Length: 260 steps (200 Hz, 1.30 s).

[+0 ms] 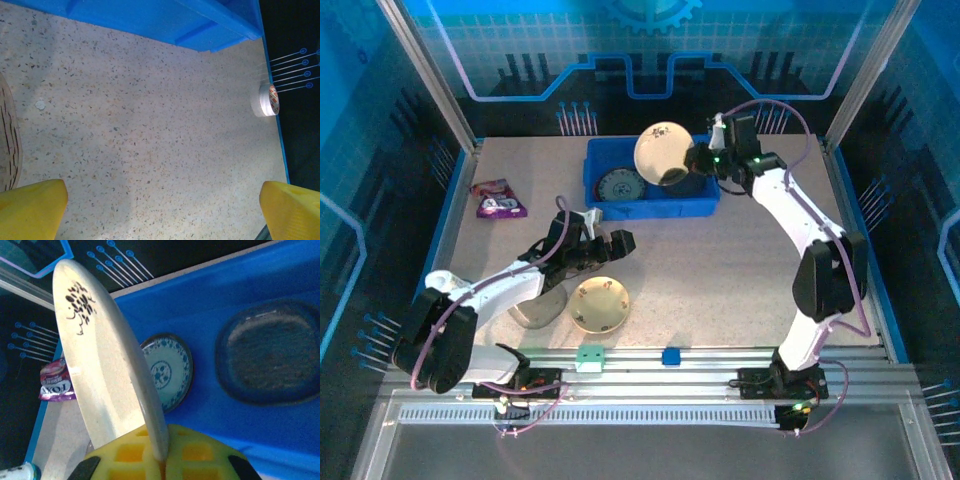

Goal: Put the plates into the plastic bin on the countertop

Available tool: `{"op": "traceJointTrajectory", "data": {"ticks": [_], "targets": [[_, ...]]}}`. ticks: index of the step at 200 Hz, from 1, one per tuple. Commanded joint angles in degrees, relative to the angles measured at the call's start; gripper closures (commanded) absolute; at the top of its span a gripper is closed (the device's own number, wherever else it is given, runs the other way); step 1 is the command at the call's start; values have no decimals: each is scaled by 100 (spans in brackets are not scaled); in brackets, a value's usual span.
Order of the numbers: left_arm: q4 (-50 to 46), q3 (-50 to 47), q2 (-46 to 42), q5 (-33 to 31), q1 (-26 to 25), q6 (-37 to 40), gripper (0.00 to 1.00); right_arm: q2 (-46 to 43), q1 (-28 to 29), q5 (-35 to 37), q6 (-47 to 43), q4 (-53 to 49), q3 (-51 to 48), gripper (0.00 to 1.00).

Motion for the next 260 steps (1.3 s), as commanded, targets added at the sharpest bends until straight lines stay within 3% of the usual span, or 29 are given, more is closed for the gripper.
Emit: {"op": "traceJointTrajectory", "data": {"ticks": [1,123,229,260], "targets": [[8,-40,-226,-41,-34,109,1,384,-63,114,58,-25,458,100],[-224,118,-373,67,-32,128,1,2597,40,-980,914,359,1793,100],[-543,13,-637,-147,-36,170,1,3775,512,-459,526,-805,3200,100],[-736,8,-750,-181,27,274,1,3899,618,-226,387,-1080,3468,96]]}}
